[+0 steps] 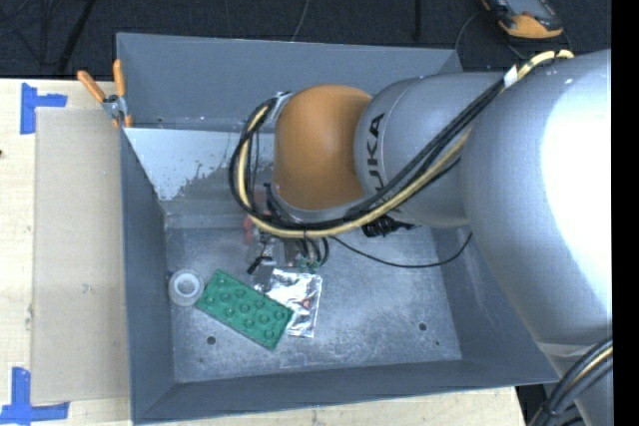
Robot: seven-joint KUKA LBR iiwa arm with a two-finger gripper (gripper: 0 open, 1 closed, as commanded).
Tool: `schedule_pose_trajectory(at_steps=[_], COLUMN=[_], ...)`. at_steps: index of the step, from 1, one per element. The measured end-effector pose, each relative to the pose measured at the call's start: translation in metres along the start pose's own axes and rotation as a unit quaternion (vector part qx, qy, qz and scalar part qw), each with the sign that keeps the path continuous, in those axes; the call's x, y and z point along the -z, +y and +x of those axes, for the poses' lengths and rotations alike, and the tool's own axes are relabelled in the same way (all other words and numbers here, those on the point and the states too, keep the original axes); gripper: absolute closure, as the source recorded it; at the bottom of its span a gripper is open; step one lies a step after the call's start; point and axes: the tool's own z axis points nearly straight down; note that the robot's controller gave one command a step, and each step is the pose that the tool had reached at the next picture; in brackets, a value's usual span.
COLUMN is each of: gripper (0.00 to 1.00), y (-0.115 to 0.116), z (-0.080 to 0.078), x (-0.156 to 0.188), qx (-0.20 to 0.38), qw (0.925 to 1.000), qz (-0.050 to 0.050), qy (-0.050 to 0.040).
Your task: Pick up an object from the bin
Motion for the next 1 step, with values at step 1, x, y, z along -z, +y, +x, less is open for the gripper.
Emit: schedule_pose_trajectory(at_steps=[1], gripper=[0.00], y=[0.0012], z=[-0.0026], x=[0.0049], qx=[0.000], qw=[1.0000], qz=[-0.002], qy=[-0.0041])
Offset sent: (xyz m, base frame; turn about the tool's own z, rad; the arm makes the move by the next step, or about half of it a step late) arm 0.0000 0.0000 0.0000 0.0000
